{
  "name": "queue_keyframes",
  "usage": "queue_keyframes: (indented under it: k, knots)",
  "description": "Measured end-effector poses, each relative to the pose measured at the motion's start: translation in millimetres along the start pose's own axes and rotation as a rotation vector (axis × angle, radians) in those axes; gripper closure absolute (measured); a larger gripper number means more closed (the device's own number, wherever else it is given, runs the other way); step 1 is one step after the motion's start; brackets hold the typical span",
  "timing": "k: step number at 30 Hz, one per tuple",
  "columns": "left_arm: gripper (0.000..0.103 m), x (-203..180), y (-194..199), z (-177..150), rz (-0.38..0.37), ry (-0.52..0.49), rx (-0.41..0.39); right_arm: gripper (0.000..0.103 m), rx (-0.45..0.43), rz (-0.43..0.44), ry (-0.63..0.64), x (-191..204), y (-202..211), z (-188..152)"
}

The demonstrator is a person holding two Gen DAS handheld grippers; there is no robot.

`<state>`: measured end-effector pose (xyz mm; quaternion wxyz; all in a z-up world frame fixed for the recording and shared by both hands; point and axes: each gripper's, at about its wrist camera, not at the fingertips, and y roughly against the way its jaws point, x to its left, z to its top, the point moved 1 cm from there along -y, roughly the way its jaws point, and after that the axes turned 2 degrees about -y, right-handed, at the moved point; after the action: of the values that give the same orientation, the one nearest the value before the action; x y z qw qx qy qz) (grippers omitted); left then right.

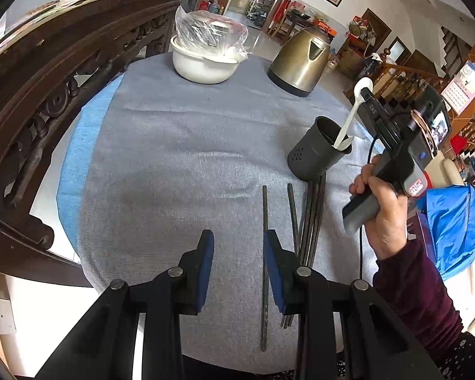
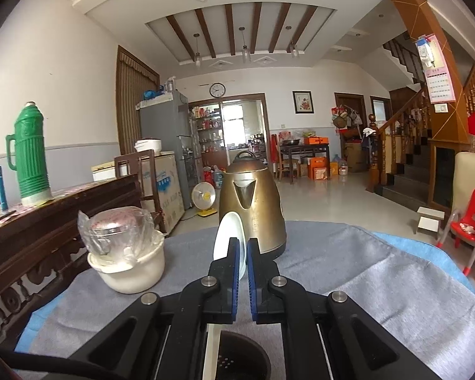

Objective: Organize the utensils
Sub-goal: 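Carry the held white spoon over the gray holder with the right tool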

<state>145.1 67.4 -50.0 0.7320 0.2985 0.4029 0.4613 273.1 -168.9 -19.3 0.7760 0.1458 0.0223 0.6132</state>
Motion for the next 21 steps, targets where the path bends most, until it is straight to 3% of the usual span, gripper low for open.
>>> queue_keyframes:
  k: [10,17,21]
  knots:
    - [0.07,-11.0,6.6,-7.7,-0.008,-0.008,0.002,0.095,0.046,0.084,0.049,-1.2,28.2,4.2]
    - [0.07,-20.6,15.1,-13.1,-0.005,-0.024,-0.011,0.095,-0.031,0.054,0.125,6.0,36.9,6.3]
    - [0.07,-20.2,17.6,-15.7,-0.001,-0.025,-0.012,0.095,0.006,0.047,0.133,8.8,19.9,2.4]
